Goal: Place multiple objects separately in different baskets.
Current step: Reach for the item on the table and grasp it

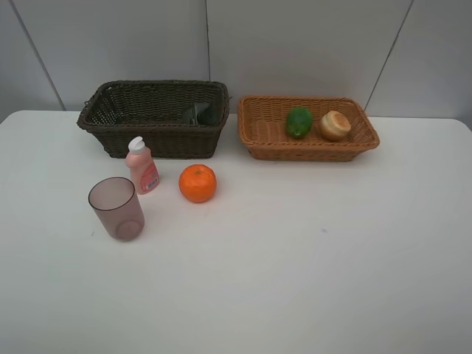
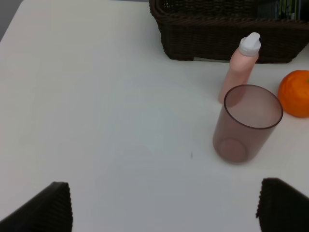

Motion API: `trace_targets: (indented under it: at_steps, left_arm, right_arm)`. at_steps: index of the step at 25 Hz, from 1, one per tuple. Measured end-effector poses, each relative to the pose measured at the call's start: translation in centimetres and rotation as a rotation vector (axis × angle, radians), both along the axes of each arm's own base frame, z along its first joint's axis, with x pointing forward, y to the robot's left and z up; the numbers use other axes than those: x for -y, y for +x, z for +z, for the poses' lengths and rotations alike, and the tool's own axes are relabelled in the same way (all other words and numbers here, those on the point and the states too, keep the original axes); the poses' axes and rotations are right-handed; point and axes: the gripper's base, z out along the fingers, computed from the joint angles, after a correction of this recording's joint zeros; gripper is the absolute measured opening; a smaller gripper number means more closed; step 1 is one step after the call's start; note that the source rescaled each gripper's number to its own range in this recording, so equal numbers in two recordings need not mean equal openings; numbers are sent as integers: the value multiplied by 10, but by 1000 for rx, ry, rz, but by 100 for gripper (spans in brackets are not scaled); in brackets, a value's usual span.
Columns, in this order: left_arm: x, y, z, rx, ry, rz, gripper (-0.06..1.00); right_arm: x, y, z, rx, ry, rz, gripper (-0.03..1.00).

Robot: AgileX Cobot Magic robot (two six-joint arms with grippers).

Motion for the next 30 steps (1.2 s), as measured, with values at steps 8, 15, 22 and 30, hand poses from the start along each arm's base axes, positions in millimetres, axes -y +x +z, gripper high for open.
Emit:
trace_targets:
  at_steps: [8,15,22,30]
  left_arm:
    - [0,0,0,0,0,0,99]
    - [0,0,0,0,0,0,99]
    - [0,0,0,0,0,0,99]
    - [-2,0,0,0,1,-136,99]
  right_arm:
    - [0,0,0,0,1,2,82]
    - [4,0,0,-5,17,-61,82]
    - [5,0,0,-5,22,-67,82]
    - [5,0,0,-5,26,-68,82]
